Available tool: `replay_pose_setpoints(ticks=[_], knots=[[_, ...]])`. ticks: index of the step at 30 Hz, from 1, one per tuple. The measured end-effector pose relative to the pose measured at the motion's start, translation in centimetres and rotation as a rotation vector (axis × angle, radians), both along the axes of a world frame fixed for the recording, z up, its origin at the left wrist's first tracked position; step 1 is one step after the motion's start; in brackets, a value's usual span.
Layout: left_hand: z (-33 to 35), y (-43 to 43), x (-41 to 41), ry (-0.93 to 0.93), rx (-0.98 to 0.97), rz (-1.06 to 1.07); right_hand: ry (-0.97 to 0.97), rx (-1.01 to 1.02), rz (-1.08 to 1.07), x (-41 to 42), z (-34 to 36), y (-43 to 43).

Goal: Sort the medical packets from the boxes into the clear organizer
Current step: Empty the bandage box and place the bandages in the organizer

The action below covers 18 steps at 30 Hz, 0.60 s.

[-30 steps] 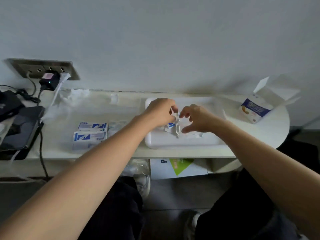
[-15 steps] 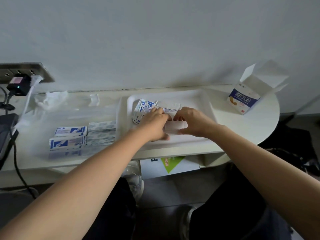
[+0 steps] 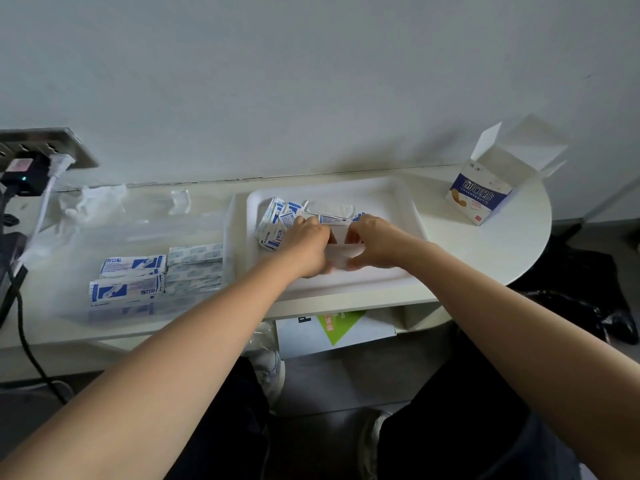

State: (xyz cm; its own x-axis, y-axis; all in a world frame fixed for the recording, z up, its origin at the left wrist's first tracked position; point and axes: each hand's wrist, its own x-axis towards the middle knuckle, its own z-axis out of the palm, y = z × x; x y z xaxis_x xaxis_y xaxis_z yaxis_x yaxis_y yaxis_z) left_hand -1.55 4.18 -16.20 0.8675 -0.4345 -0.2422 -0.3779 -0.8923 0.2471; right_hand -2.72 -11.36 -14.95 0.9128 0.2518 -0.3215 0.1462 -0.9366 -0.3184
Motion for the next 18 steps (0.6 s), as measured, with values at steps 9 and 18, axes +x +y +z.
replay_pose_setpoints(ticks=[9, 18], knots=[[0.8, 0.1, -0.5, 0.061, -0.146, 0.029, -0.026, 0.062, 0.009, -0.2, -0.1, -0.1], [2.7, 0.6, -0.2, 0.68, -0.766, 0.343, -0.735, 0.226, 0.166, 0.0, -0.4, -0.4]])
